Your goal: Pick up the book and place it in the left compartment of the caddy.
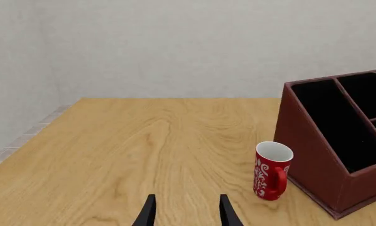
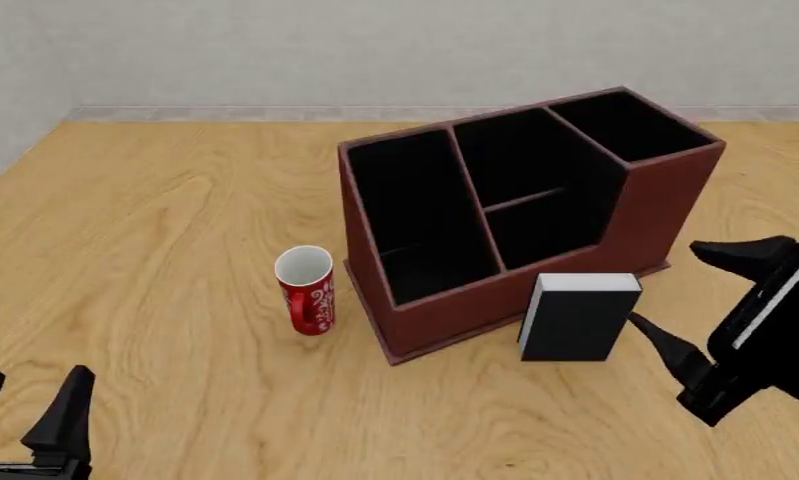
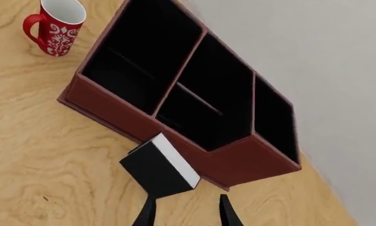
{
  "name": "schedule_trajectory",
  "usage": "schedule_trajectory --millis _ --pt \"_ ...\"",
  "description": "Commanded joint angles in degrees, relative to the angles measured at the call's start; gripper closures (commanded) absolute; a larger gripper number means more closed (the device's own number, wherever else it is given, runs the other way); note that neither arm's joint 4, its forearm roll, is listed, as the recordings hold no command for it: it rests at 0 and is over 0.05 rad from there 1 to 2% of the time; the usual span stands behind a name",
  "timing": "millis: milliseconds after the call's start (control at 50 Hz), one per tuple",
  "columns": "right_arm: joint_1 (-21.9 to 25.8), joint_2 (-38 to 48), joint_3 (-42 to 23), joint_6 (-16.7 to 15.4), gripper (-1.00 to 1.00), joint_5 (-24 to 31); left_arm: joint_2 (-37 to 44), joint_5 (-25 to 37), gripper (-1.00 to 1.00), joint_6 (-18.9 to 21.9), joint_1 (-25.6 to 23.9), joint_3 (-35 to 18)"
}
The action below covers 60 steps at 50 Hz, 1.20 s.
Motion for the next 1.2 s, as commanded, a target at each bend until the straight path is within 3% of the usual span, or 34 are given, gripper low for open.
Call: schedule_trajectory --millis 20,160,180,440,780,920,1200 --pt "0.47 6.46 -4.78 -5.15 -1.0 4.16 0.0 0.0 -1.0 0.0 0.0 0.0" --pt "0.44 9.86 -8.59 -7.17 -1.0 7.11 0.0 0.0 -1.0 0.0 0.0 0.0" --pt "0.3 10.27 -8.54 -8.75 -1.0 7.63 0.0 0.0 -1.0 0.0 0.0 0.0" --pt "1.95 16.77 -15.22 -11.87 -1.0 12.48 0.0 0.0 -1.0 0.0 0.0 0.0" --pt "3.48 26.16 -16.39 -14.94 -1.0 10.77 0.0 0.0 -1.0 0.0 0.0 0.0" --pt "4.0 29.4 -17.31 -14.44 -1.0 10.49 0.0 0.0 -1.0 0.0 0.0 0.0" --pt "0.74 32.9 -18.72 -18.13 -1.0 11.23 0.0 0.0 -1.0 0.0 0.0 0.0"
